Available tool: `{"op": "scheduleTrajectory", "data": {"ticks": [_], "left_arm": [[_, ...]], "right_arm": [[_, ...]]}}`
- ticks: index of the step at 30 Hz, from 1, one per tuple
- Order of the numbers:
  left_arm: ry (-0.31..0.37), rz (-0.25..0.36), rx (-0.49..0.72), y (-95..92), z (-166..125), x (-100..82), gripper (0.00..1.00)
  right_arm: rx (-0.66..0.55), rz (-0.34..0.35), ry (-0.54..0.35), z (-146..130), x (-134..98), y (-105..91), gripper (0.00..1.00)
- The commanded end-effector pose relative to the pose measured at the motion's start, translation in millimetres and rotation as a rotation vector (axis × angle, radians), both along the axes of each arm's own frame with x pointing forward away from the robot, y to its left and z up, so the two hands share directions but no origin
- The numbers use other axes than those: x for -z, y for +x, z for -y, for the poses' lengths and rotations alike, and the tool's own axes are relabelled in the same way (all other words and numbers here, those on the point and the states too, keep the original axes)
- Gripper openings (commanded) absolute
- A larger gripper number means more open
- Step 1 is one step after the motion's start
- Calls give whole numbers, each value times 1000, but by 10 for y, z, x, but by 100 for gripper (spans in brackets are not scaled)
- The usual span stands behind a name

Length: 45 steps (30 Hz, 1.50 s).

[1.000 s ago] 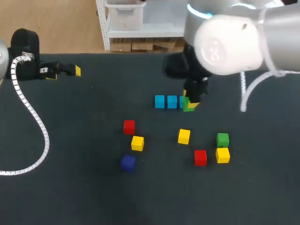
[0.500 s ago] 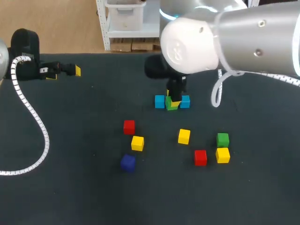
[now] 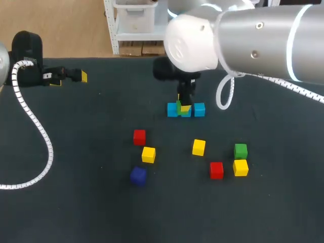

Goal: Place the blue cubes, place green cubes on the blue cubes, place the yellow cubes on the green cubes, then place the red cubes on the yellow cubes, and place purple cube on the red cubes.

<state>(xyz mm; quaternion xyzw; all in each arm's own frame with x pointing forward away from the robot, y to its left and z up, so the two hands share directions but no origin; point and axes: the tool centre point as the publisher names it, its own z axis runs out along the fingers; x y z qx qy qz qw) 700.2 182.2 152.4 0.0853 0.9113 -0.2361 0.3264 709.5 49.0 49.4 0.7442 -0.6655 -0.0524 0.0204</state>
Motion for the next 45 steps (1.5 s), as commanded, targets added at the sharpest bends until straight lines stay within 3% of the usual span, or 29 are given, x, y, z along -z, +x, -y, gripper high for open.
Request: {"op": "scheduleTrajectory", "data": {"ticks": [1, 24, 45], "left_arm": [[-9, 6, 7, -4, -21, 14, 100], [-9, 6, 7, -4, -21, 14, 100], [-9, 6, 7, -4, -21, 14, 100]], "right_arm": [[4, -21, -13, -45, 23, 95, 0], [56, -35, -22, -109, 136, 284, 0], [62, -30, -35, -103, 179, 334, 0]]}}
